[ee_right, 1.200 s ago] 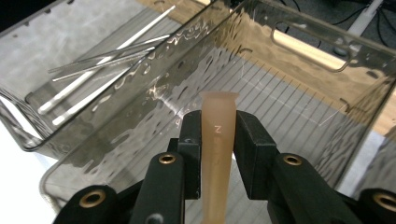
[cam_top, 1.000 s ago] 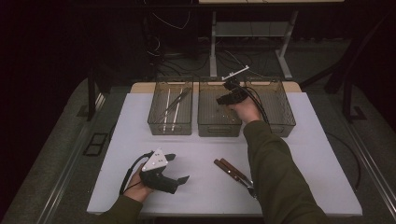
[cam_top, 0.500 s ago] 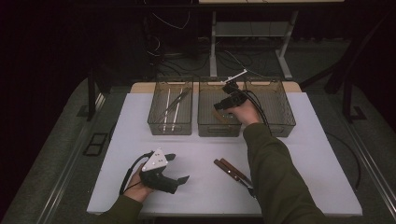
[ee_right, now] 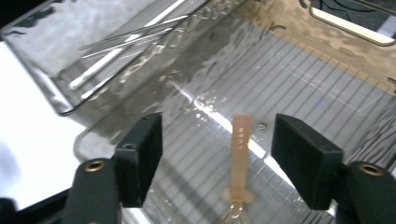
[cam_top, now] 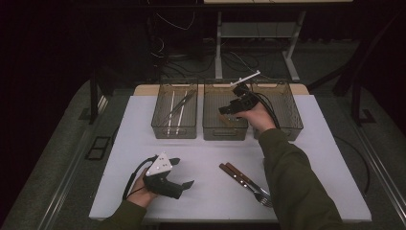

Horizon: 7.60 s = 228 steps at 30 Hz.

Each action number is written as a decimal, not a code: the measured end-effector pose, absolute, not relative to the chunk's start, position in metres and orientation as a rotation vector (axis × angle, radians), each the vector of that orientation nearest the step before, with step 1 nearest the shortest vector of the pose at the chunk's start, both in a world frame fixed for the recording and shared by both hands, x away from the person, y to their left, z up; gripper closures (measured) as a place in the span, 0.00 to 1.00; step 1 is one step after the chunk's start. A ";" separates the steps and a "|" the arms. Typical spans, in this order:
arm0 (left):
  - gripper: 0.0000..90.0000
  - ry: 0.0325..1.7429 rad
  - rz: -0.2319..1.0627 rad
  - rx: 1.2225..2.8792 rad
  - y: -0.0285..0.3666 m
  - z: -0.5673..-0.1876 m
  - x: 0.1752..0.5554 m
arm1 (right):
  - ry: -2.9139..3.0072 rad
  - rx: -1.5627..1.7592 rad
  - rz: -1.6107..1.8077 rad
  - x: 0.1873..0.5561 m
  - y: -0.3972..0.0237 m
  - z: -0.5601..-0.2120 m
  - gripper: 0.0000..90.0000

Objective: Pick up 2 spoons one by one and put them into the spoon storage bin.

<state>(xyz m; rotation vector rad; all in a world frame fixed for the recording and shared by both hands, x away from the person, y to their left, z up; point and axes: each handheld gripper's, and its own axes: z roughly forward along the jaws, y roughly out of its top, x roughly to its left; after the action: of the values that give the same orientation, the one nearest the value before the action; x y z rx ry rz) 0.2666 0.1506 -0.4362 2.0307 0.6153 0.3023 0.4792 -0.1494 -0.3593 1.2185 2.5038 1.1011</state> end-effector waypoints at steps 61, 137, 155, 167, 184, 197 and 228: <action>0.09 0.641 0.312 2.046 0.151 -0.439 0.266 | 2.601 1.130 1.032 0.314 -0.274 -0.397 0.97; 0.09 0.640 0.316 2.068 0.150 -0.440 0.266 | 2.469 1.288 1.012 0.283 -0.334 -0.424 0.77; 0.09 0.632 0.321 2.079 0.150 -0.440 0.266 | 2.515 1.233 1.217 0.316 -0.304 -0.428 0.56; 0.09 0.625 0.319 2.082 0.149 -0.440 0.266 | 2.544 1.210 1.157 0.315 -0.297 -0.440 0.62; 0.09 0.626 0.320 2.078 0.149 -0.440 0.266 | 2.600 1.064 1.037 0.309 -0.287 -0.447 0.64; 0.09 0.628 0.321 2.072 0.149 -0.440 0.265 | 2.636 0.888 0.986 0.302 -0.286 -0.448 0.71; 0.09 0.628 0.320 2.067 0.148 -0.440 0.265 | 2.752 0.805 1.041 0.300 -0.300 -0.444 0.99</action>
<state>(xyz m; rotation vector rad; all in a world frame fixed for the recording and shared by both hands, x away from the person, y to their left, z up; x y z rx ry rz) 0.2650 0.1484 -0.4398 2.0674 0.6276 0.3199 0.2997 -0.2996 -0.4444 0.8049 2.7518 1.0408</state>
